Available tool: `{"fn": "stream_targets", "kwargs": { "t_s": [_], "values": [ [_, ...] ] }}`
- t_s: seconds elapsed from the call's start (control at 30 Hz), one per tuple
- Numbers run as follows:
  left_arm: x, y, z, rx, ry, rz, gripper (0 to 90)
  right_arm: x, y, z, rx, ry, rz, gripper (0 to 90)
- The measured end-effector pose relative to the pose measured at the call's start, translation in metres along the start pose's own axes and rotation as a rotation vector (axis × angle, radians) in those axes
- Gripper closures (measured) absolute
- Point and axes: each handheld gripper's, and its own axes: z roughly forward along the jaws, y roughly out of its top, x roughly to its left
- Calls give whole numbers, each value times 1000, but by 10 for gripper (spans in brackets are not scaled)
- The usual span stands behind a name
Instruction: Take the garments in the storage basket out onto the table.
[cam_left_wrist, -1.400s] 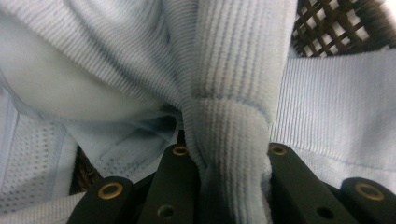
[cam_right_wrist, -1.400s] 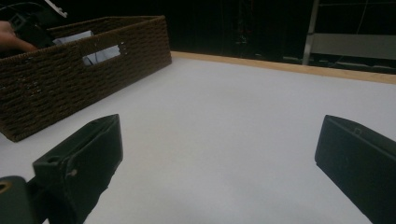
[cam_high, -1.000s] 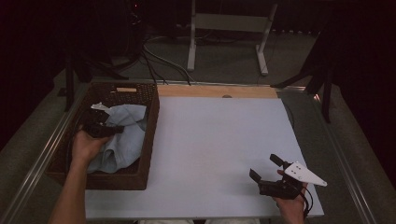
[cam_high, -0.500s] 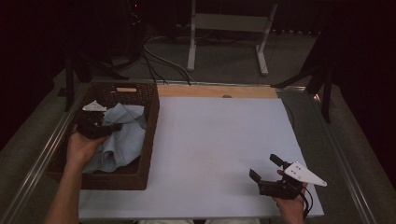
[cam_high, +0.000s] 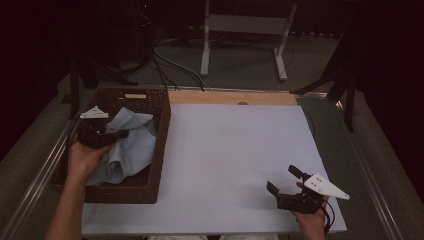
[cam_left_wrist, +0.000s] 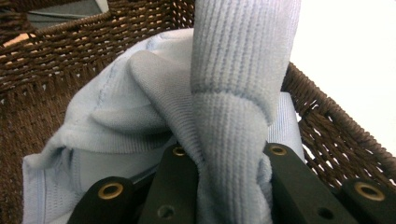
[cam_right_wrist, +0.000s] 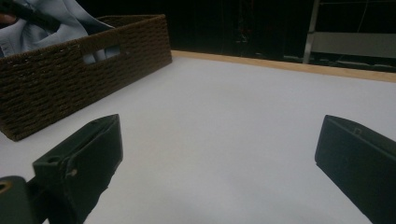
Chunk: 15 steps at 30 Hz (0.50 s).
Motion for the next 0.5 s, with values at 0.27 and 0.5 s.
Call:
{"fn": "stream_targets", "kwargs": {
  "t_s": [0.27,0.5],
  "values": [
    [-1,2,-6,-31,-3,4,840,0,0,0,0,1,3,12],
    [-2,3,-10,-46,-9,3,840,-1,0,-1,-3,-2,3,12]
  ]
}}
